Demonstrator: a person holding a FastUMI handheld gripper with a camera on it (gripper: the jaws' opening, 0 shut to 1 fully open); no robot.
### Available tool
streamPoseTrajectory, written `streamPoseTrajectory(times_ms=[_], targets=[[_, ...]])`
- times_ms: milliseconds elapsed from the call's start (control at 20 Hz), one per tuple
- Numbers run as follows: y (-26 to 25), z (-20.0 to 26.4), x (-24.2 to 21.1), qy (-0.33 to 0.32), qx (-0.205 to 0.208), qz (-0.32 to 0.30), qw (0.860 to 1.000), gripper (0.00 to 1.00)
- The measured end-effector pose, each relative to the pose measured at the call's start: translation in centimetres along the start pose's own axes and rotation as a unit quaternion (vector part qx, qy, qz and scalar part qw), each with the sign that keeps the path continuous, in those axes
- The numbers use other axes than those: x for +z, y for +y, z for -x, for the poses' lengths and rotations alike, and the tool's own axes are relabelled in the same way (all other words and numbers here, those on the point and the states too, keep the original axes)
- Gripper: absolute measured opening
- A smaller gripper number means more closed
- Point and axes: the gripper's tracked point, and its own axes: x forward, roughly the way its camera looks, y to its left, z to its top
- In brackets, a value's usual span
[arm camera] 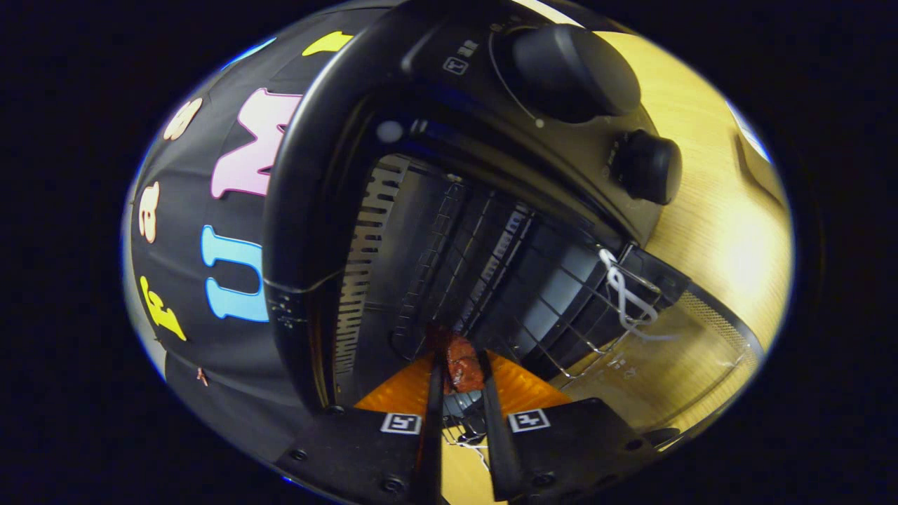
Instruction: Open the toaster oven, put the food inside, and close the toaster oven door.
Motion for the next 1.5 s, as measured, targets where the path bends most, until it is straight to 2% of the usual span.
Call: streamPoseTrajectory(times_ms=[50, 200, 500, 700, 800, 1050, 1200, 1500], targets=[[0.3, 0.2, 0.2, -0.005, 0.004, -0.005, 1.000, 0.35], [-0.1, 1.4, 0.3, -0.015, -0.012, -0.010, 1.000, 0.63], [-0.3, 3.3, -0.2, -0.022, -0.027, 0.002, 0.999, 0.90], [-1.2, 4.5, -0.8, -0.021, -0.046, 0.021, 0.999, 0.97], [-1.4, 5.1, -1.0, -0.020, -0.050, 0.035, 0.998, 0.97], [0.0, 7.0, -0.5, -0.053, -0.019, 0.076, 0.995, 0.97], [0.3, 8.8, 0.2, -0.095, -0.001, 0.107, 0.990, 0.97], [0.1, 12.3, -0.5, -0.135, -0.004, 0.199, 0.971, 0.97]])
